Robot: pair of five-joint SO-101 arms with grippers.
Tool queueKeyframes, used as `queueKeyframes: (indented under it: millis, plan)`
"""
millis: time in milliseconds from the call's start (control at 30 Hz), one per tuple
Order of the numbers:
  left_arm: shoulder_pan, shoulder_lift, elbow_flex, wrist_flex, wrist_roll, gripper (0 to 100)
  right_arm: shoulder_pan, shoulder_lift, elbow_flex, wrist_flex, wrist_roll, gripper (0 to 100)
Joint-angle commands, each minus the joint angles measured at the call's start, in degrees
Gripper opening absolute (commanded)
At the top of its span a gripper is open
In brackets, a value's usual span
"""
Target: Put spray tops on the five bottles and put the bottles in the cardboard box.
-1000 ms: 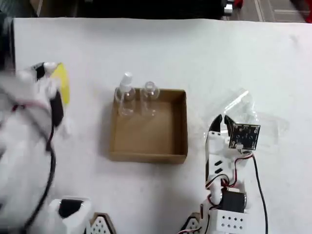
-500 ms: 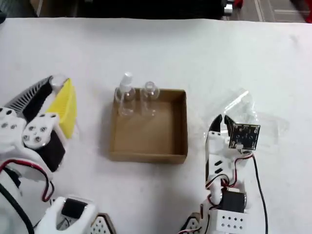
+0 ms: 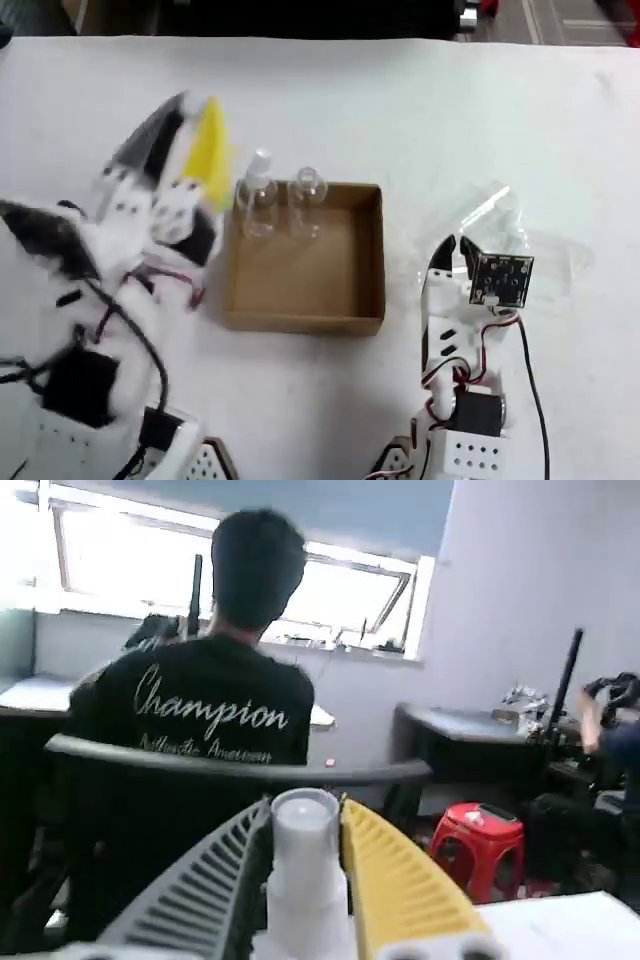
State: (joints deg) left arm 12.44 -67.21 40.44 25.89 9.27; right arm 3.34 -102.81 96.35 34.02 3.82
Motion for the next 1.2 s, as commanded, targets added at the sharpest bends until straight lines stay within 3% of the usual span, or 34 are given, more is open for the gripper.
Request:
queueKeyframes:
  millis: [0, 133, 300, 600, 900, 1167]
  plan:
    - [5.67, 12.35, -5.1, -10.81, -2.99, 5, -0.31, -0.48, 0.53, -1.19, 0.79, 3.9]
    - [7.87, 23.69, -11.87, -10.55, -7.47, 2, -0.04, -0.48, 0.53, -1.19, 0.79, 3.9]
    - [7.6, 30.55, -13.63, -10.81, -8.18, 3, 0.04, -0.48, 0.53, -1.19, 0.79, 3.9]
    - [7.34, 35.12, -13.54, -13.54, -13.01, 2, -0.13, -0.48, 0.53, -1.19, 0.79, 3.9]
    - [7.6, 35.82, -11.52, -13.63, -13.01, 2, -0.04, -0.48, 0.53, -1.36, 0.79, 3.9]
    - [7.96, 35.74, -0.97, -25.93, -13.01, 2, 0.04, -0.48, 0.53, -1.27, 0.79, 3.9]
